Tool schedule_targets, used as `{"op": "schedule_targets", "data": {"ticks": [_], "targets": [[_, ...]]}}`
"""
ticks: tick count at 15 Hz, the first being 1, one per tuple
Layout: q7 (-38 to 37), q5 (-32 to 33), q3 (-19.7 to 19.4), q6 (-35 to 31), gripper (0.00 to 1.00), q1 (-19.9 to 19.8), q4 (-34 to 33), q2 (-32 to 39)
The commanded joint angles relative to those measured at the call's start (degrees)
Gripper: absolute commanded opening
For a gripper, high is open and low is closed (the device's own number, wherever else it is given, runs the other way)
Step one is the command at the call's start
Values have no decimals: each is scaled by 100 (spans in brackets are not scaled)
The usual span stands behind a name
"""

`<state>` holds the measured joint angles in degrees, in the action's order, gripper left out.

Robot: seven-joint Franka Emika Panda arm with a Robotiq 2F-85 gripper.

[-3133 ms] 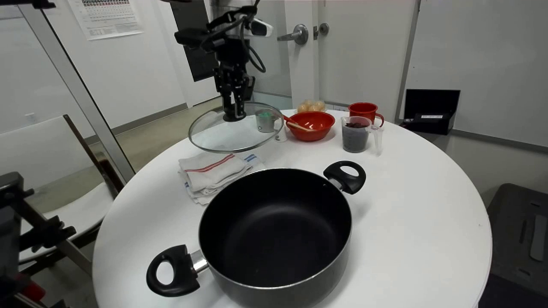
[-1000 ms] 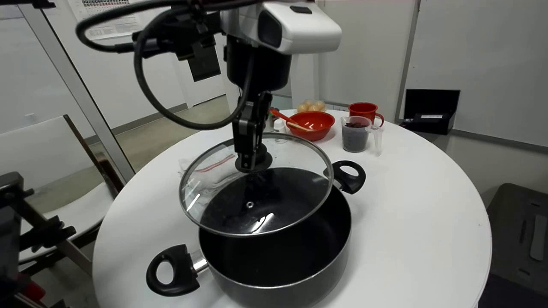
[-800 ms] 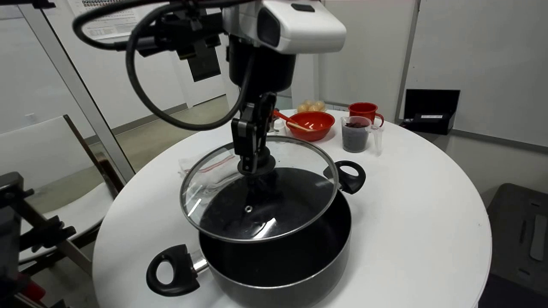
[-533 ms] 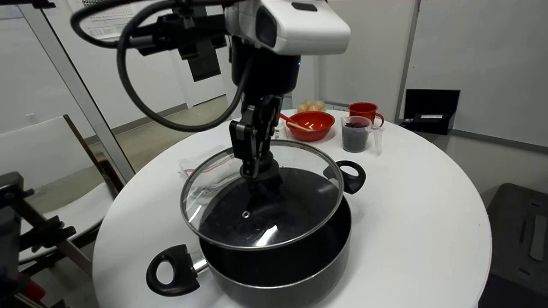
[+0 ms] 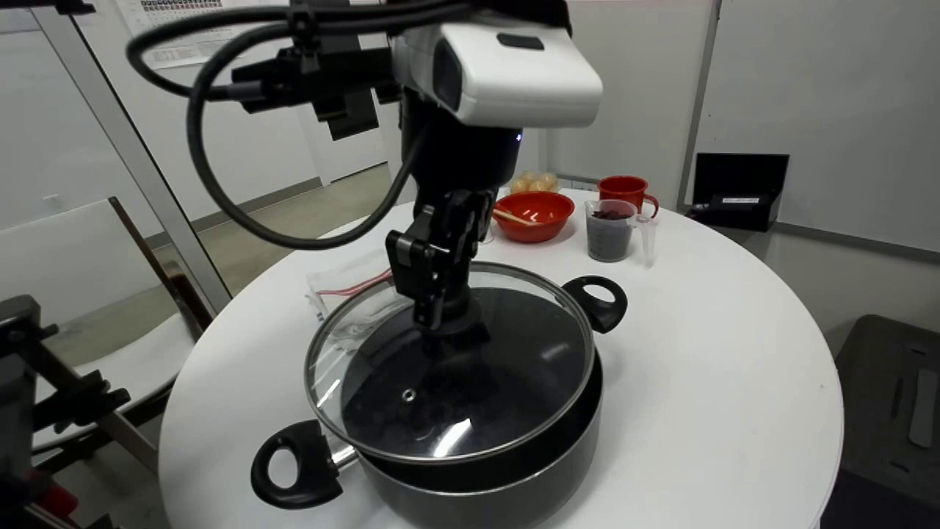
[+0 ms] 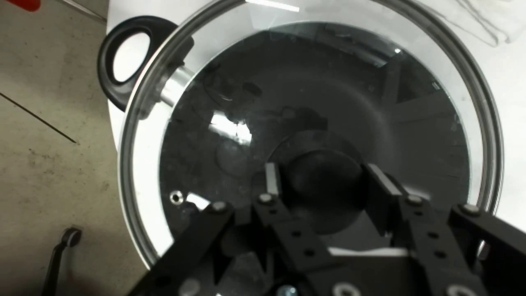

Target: Put the glass lid on the black pot.

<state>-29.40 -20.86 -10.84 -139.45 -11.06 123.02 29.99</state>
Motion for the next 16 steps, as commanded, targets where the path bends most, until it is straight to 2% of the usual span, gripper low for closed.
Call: {"op": "schedule_targets", "data": {"ticks": [1, 16], "targets": [[-259, -85, -95, 7, 25, 66, -114, 77], [-683, -122, -32, -365, 25, 148, -226, 374]]}}
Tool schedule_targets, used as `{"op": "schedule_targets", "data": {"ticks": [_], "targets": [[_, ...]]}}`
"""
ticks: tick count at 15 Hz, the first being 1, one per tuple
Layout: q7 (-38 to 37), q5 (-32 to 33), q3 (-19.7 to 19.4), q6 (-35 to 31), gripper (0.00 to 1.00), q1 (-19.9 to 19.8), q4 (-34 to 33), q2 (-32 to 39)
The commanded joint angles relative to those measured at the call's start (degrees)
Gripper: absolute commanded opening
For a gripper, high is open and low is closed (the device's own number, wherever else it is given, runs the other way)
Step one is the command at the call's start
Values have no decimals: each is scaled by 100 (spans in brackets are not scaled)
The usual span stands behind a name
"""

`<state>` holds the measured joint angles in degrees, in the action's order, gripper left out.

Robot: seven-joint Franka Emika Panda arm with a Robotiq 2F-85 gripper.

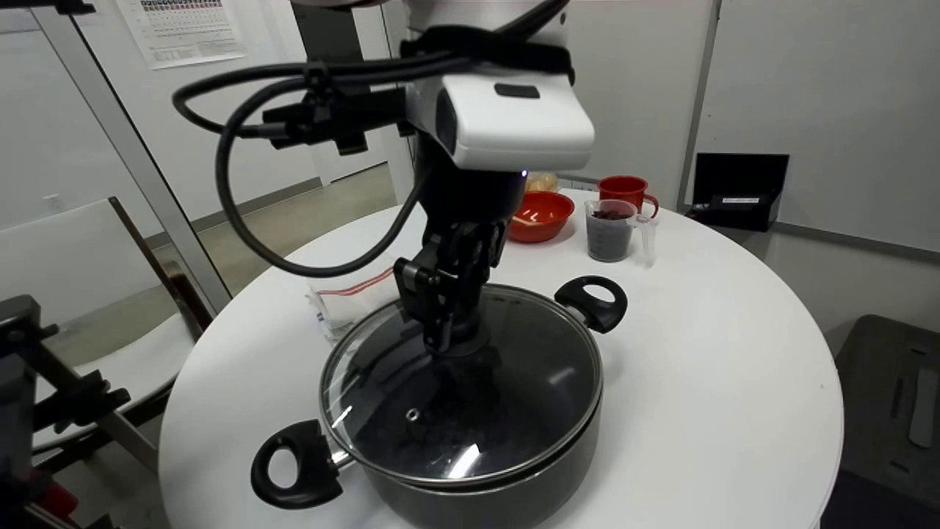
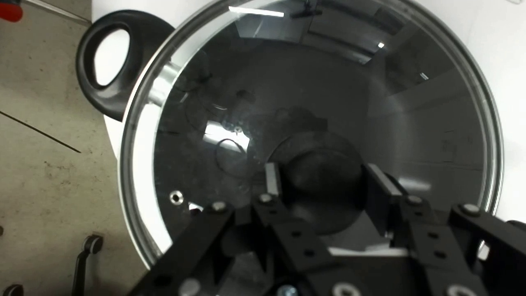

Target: Put the glass lid on the black pot.

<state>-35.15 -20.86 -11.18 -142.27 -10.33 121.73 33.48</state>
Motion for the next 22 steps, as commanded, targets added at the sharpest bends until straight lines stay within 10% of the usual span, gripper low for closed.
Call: {"op": "schedule_targets", "data": {"ticks": [1, 20, 21, 22], "targets": [[-113, -121, 8, -99, 25, 85, -109, 40], [-210, -97, 29, -457, 25, 219, -132, 175], [-208, -93, 31, -468, 75, 226, -133, 178], [-206, -90, 31, -480, 77, 234, -132, 181]]}}
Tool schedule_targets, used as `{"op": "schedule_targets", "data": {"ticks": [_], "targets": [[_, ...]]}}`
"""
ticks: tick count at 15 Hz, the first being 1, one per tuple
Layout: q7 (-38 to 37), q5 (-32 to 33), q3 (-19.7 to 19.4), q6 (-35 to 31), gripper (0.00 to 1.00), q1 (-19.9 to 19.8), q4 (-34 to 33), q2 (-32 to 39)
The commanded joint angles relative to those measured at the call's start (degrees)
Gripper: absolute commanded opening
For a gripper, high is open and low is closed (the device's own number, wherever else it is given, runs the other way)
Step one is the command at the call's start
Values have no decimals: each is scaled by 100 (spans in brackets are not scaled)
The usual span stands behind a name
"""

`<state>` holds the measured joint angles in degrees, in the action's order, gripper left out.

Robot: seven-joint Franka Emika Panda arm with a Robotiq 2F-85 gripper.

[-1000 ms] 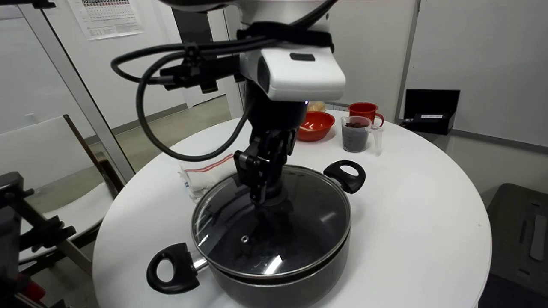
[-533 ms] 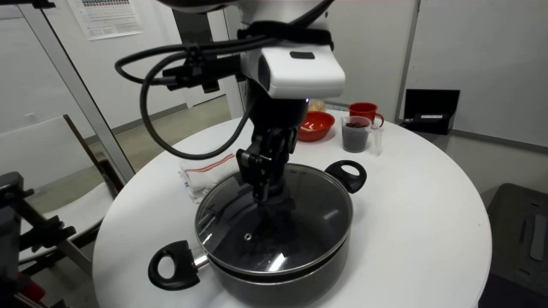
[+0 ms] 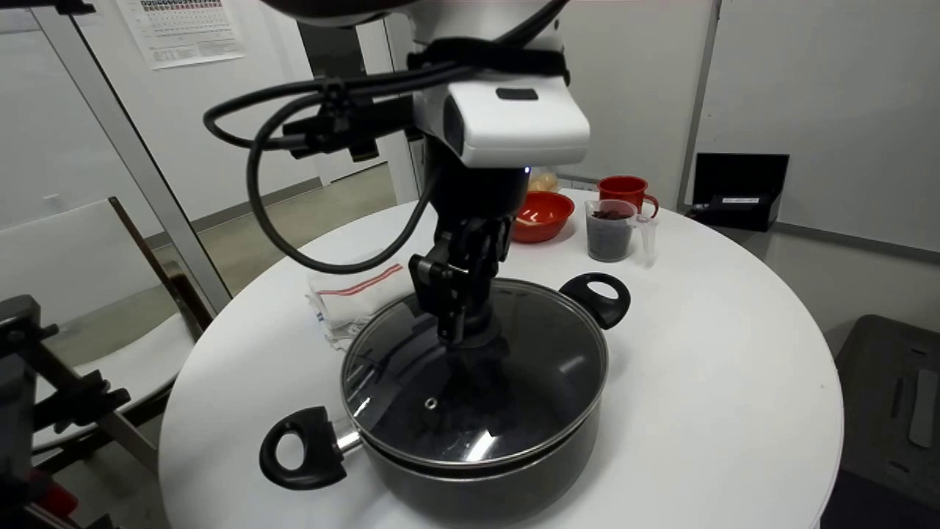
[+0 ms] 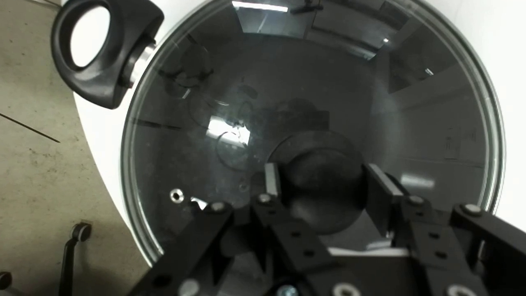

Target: Put the glass lid on the black pot.

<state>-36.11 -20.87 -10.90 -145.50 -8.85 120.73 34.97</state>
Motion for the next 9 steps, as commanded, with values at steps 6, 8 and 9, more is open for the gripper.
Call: {"op": "schedule_targets", "data": {"ticks": [6, 8, 9], "targets": [[-117, -80, 3, -269, 100, 148, 0, 8], [-120, -79, 3, -311, 100, 162, 7, 4], [-120, -80, 4, -327, 100, 165, 10, 2]]}}
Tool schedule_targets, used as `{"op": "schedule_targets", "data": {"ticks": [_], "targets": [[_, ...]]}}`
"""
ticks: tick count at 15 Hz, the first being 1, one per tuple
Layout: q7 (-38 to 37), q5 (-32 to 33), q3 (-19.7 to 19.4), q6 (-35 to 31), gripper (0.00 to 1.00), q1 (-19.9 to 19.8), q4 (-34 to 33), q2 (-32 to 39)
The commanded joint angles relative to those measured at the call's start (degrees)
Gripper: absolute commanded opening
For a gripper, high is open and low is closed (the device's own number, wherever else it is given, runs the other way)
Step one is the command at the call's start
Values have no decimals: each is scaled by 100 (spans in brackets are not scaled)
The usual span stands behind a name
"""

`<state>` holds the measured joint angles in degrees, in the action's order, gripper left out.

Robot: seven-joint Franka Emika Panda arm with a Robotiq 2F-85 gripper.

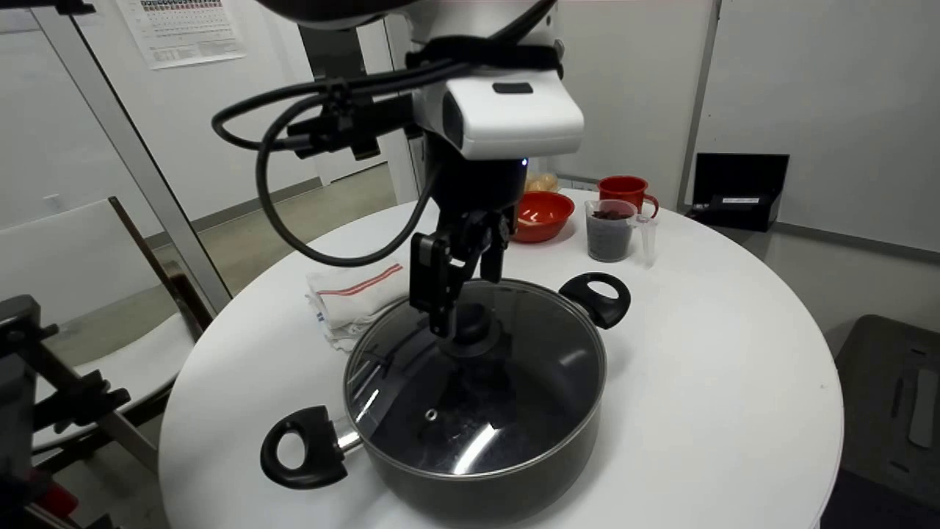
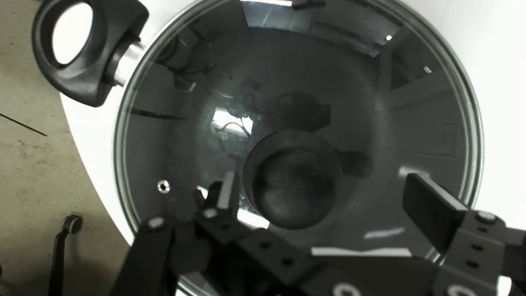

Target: Put the glass lid on the black pot.

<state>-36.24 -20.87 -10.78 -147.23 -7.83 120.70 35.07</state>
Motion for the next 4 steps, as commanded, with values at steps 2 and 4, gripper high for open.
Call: {"op": "schedule_targets", "data": {"ticks": [2, 4], "targets": [[-112, -79, -11, -172, 100, 72, 20, -14], [-116, -87, -8, -187, 100, 73, 25, -19]]}}
